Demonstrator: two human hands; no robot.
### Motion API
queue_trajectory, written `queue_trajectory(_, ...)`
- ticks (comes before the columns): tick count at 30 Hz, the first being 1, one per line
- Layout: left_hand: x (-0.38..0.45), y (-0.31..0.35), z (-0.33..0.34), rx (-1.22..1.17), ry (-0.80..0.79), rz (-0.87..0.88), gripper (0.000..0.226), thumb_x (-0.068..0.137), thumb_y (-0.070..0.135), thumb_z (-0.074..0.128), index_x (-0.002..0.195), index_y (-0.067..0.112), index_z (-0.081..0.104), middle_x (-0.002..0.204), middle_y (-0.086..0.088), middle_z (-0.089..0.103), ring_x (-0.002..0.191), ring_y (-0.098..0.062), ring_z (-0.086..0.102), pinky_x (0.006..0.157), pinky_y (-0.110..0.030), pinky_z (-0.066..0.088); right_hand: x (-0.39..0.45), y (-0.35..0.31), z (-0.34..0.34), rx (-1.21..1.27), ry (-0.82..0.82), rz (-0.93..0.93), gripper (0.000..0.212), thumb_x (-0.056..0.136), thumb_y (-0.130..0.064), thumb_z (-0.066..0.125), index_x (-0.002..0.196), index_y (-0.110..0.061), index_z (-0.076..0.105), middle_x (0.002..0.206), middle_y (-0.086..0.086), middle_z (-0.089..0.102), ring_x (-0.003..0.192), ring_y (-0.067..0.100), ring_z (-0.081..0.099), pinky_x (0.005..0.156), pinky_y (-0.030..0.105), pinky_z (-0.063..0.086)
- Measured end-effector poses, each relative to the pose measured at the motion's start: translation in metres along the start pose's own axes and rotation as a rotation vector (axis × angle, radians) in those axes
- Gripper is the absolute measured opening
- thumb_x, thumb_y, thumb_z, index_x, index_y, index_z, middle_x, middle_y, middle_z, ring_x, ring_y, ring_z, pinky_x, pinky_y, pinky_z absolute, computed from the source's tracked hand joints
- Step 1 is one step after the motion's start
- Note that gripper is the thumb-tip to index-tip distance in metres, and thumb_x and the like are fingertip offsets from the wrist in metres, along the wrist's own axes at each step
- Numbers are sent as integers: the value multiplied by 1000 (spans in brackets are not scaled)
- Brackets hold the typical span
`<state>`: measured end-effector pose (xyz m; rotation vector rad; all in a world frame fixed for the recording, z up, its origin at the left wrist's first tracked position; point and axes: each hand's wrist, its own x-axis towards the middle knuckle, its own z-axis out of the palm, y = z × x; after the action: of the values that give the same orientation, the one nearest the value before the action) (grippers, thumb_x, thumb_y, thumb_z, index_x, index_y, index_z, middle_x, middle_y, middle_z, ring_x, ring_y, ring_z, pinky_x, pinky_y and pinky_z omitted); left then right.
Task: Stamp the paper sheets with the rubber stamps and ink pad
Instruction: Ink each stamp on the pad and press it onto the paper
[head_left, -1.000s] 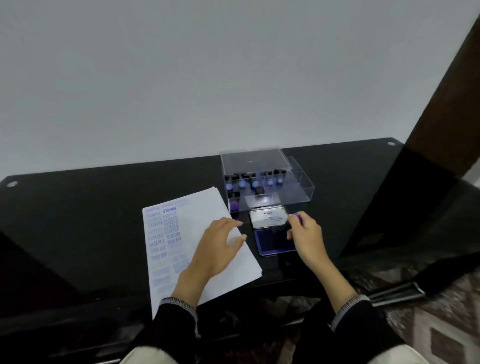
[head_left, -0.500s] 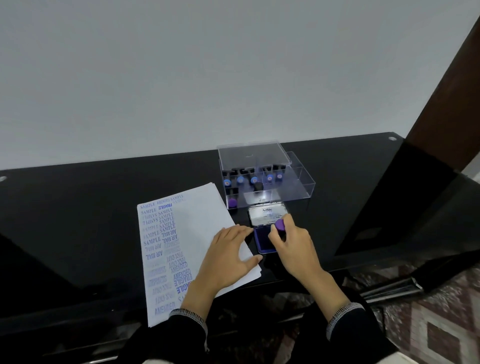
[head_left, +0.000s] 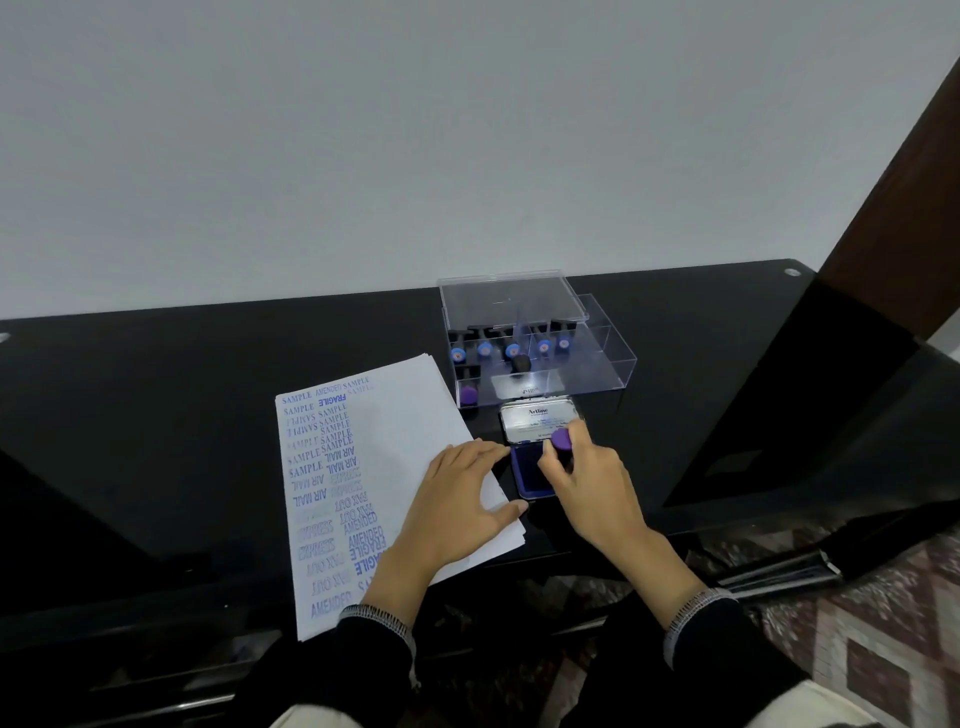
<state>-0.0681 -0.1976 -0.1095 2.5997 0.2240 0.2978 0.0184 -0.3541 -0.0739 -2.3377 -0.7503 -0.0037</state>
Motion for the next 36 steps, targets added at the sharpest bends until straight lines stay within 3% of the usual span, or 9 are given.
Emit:
queue_trajectory(7, 2, 0, 0, -24, 34, -8, 59, 87, 59, 54, 140, 36, 44, 141, 18, 42, 132, -3, 30, 111, -21, 13, 2, 0, -17, 353, 61, 143, 33, 96, -38, 49, 74, -15, 44, 62, 3, 54, 51, 13, 48, 50, 25, 39)
queue_trajectory(11, 3, 1, 0, -32, 34, -12, 55, 88, 56, 56, 138, 36, 47, 138, 18, 44, 129, -3, 32, 111, -22, 17, 3, -2, -13, 282, -85, 77, 28, 97, -30, 46, 83, -5, 46, 77, 21, 59, 59, 26, 49, 55, 35, 42)
queue_trajectory(14, 4, 1, -1, -62, 4, -26, 51, 91, 48, 56, 139, 32, 47, 139, 15, 44, 132, -6, 32, 110, -21, 17, 8, -3, -17, 232, -147, 23, 16, 91, -23, 47, 82, -11, 47, 76, 18, 57, 63, 29, 51, 57, 39, 43)
queue_trajectory(17, 4, 2, -9, -333, 33, -110, 39, 96, 27, 56, 135, 26, 51, 136, 12, 47, 131, -4, 37, 110, -19, 24, 12, -6, -20, 157, -172, -43, 10, 86, -22, 48, 77, -19, 47, 69, 11, 54, 64, 30, 51, 57, 46, 44)
queue_trajectory(21, 4, -1, -30, -456, 263, -125, 32, 96, 7, 52, 122, 23, 62, 124, 10, 58, 119, -3, 50, 106, -17, 34, 19, -13, -19, 54, -224, -105, 10, 83, -23, 50, 76, -18, 46, 65, 8, 53, 59, 25, 46, 52, 37, 39)
queue_trajectory(25, 1, -22, -49, -425, 377, -192, 31, 97, 5, 49, 119, 23, 63, 124, 9, 60, 122, -8, 50, 109, -26, 35, 22, -17, -13, -37, -250, -153, 14, 84, -26, 50, 76, -16, 44, 61, 4, 53, 54, 19, 46, 51, 30, 36)
queue_trajectory(29, -8, -48, -64, -438, 450, -368, 29, 98, 8, 48, 118, 22, 62, 126, 8, 59, 116, -2, 47, 101, -19, 34, 24, -18, -3, -76, -176, -189, 26, 91, -31, 48, 72, -15, 38, 59, 1, 47, 54, 19, 41, 50, 31, 35)
queue_trajectory(32, -15, -68, -72, -446, 502, -477, 30, 98, 9, 47, 120, 23, 62, 127, 10, 57, 118, -11, 52, 104, -32, 43, 24, -15, 1, -59, -126, -172, 27, 95, -25, 50, 73, -14, 39, 62, 2, 49, 56, 18, 44, 50, 30, 36)
queue_trajectory(36, -23, -90, -80, -366, 538, -564, 31, 98, 12, 47, 123, 24, 61, 130, 2, 56, 110, -25, 60, 92, -42, 53, 21, -11, 4, -91, -113, -162, 25, 96, -22, 51, 76, -11, 41, 59, -1, 47, 52, 15, 44, 49, 26, 35)
